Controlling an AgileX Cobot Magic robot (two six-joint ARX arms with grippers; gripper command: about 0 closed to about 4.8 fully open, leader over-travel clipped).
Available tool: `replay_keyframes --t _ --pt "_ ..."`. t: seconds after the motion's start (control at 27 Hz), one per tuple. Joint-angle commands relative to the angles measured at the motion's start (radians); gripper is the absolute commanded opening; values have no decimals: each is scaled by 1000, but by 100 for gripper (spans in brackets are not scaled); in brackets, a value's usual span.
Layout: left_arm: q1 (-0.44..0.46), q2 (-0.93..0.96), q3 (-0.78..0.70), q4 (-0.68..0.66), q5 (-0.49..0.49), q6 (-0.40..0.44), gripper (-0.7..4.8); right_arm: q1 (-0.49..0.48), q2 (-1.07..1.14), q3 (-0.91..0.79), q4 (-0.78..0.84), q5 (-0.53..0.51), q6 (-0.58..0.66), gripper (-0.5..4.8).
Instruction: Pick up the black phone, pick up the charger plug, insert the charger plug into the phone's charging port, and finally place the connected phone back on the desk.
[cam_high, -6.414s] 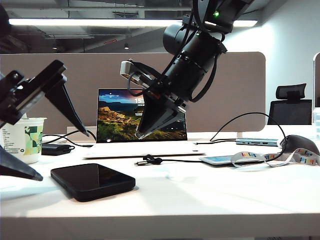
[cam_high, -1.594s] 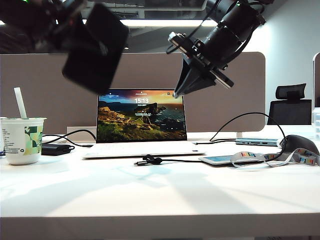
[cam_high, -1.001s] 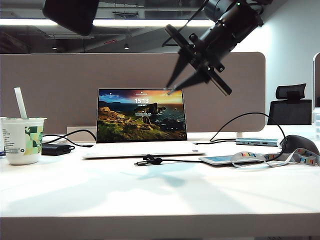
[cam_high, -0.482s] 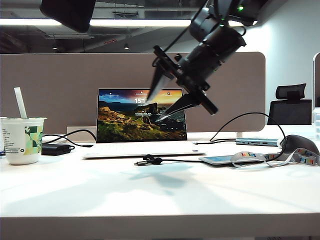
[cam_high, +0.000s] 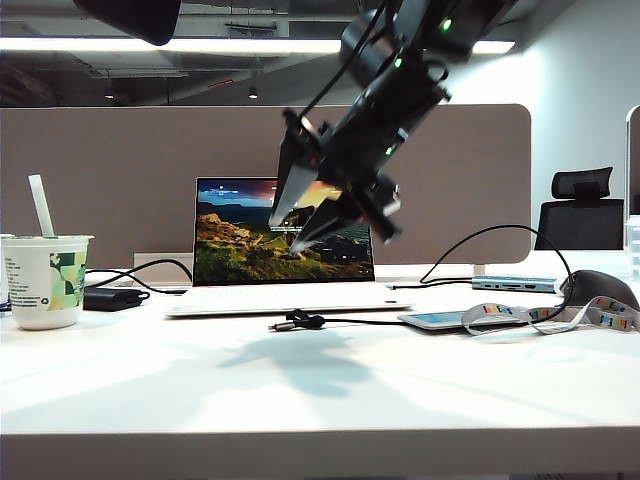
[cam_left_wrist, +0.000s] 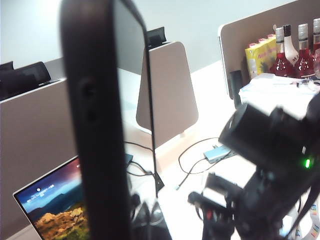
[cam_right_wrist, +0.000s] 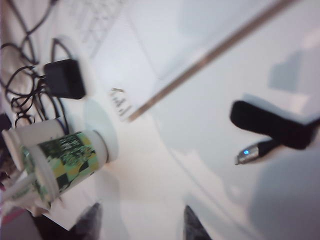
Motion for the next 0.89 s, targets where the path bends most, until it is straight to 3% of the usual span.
replay_keyframes --t 0.04,0.26,0.56,0.89 --pt "2 -19 8 32 5 -3 -6 16 13 7 42 9 93 206" --pt "2 -27 8 28 6 -3 -6 51 25 10 12 125 97 206" --pt "2 -29 8 27 6 -3 -6 56 91 135 -1 130 122 206" --pt "2 -29 8 27 3 -3 -6 55 111 168 -171 131 119 207"
